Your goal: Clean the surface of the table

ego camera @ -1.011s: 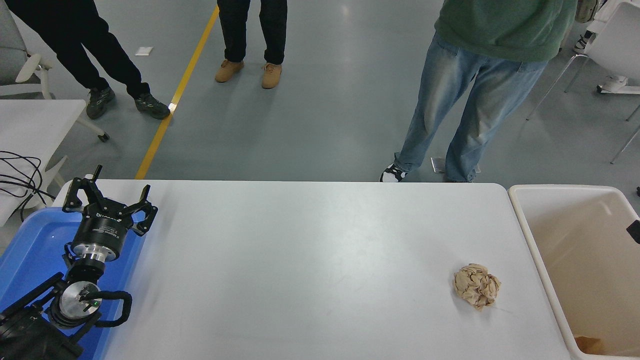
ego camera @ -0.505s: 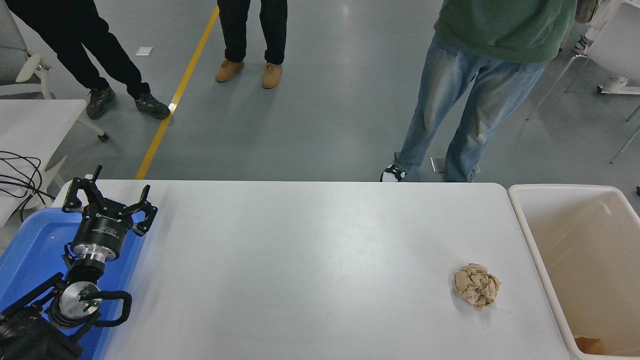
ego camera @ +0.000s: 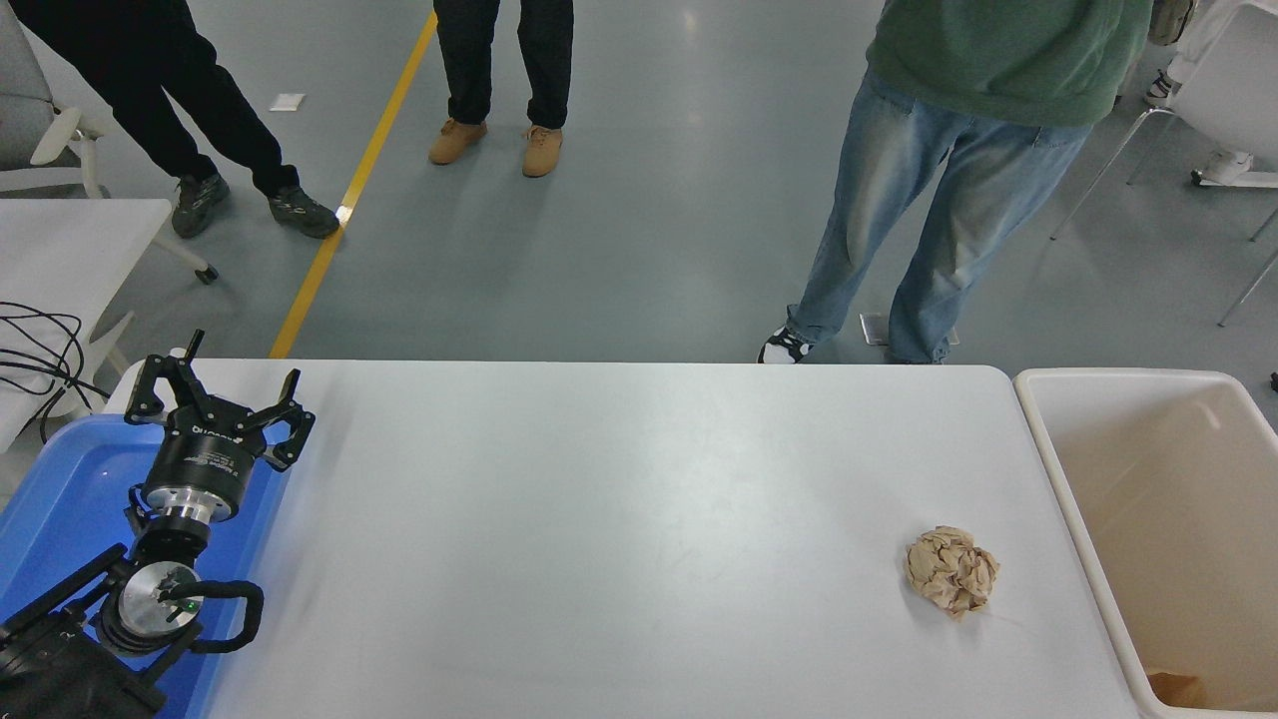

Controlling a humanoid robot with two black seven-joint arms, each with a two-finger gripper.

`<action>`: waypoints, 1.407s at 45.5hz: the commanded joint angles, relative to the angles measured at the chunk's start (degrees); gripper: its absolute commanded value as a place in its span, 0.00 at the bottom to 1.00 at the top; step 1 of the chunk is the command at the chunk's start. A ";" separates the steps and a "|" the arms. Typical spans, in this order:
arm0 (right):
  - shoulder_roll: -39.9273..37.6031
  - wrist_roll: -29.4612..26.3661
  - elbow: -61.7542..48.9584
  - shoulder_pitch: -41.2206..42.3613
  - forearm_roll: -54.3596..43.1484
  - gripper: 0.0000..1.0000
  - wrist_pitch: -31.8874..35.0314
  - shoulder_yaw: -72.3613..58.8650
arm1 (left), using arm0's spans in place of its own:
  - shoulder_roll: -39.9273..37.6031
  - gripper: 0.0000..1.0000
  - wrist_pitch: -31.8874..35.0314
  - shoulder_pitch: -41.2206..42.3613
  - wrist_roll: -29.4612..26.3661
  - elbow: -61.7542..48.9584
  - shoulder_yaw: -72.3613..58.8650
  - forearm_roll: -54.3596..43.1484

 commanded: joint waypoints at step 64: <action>10.12 2.55 43.81 -18.66 8.53 0.99 3.20 48.79 | 0.00 0.99 0.00 0.00 0.00 0.00 -0.08 -0.06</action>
